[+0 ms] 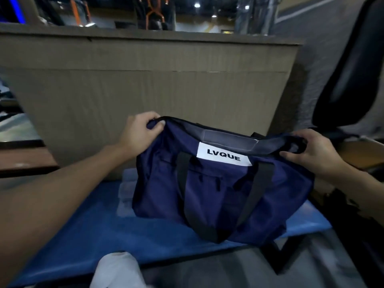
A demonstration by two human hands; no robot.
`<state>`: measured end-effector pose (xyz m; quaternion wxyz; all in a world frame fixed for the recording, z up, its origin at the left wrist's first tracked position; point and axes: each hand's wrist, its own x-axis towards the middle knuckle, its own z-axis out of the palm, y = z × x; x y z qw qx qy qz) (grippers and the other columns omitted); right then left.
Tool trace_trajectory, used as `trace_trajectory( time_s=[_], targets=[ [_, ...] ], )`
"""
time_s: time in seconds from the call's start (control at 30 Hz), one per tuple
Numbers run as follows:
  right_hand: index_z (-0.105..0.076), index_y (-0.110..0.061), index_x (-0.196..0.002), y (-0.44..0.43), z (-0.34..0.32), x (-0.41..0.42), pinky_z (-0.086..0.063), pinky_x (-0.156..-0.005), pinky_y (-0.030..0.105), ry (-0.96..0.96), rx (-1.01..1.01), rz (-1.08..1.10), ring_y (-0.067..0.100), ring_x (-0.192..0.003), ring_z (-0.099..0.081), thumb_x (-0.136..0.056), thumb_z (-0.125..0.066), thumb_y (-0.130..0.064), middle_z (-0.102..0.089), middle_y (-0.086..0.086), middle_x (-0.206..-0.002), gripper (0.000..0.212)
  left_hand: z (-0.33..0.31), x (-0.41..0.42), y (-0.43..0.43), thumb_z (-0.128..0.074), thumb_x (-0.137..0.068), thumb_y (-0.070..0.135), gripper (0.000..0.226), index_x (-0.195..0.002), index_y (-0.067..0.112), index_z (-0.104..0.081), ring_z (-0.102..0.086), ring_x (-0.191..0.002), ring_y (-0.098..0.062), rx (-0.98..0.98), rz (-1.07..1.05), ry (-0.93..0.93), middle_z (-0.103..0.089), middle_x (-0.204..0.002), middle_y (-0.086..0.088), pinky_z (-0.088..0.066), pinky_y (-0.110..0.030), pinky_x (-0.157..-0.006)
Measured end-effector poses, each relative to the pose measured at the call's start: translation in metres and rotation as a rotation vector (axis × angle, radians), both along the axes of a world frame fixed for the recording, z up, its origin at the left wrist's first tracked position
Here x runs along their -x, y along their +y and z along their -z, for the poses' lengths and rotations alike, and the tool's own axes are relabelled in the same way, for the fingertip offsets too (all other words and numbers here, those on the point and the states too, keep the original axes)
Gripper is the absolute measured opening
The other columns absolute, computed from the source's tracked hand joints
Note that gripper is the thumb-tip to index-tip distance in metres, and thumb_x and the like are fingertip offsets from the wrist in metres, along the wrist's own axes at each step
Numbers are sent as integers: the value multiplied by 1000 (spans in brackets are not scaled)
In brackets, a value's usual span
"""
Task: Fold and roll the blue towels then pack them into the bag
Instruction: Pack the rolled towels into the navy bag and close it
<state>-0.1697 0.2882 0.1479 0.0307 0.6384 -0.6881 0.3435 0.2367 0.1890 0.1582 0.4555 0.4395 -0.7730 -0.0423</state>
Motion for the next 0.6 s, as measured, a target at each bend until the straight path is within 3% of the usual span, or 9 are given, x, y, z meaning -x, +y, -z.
trace_trajectory(
  time_s=[0.23, 0.5, 0.6],
  targets=[
    [-63, 3, -113, 1, 25, 100, -44, -93, 39, 138, -44, 141, 36, -110, -57, -66, -88, -15, -59, 21, -118, 57, 29, 122, -34, -59, -95, 22, 16, -85, 13, -67, -57, -68, -9, -88, 86, 57, -65, -72, 4, -37, -8, -55],
    [-63, 4, -98, -48, 94, 181, -43, -88, 33, 109, -98, 142, 37, -106, -58, -61, -87, -10, -59, 21, -112, 46, 100, 213, -76, -57, -96, 30, 19, -83, 18, -62, -58, -59, -20, -206, 25, 87, -63, -66, -6, -46, -34, -58],
    [-60, 0, -114, -57, 131, 193, -40, -94, 31, 7, -163, 154, 33, -115, -53, -66, -87, -18, -54, 18, -123, 58, 137, 220, -87, -55, -98, 31, 20, -86, 15, -58, -57, -57, -24, -257, 10, 10, -60, -63, -8, -48, -37, -56]
  ],
)
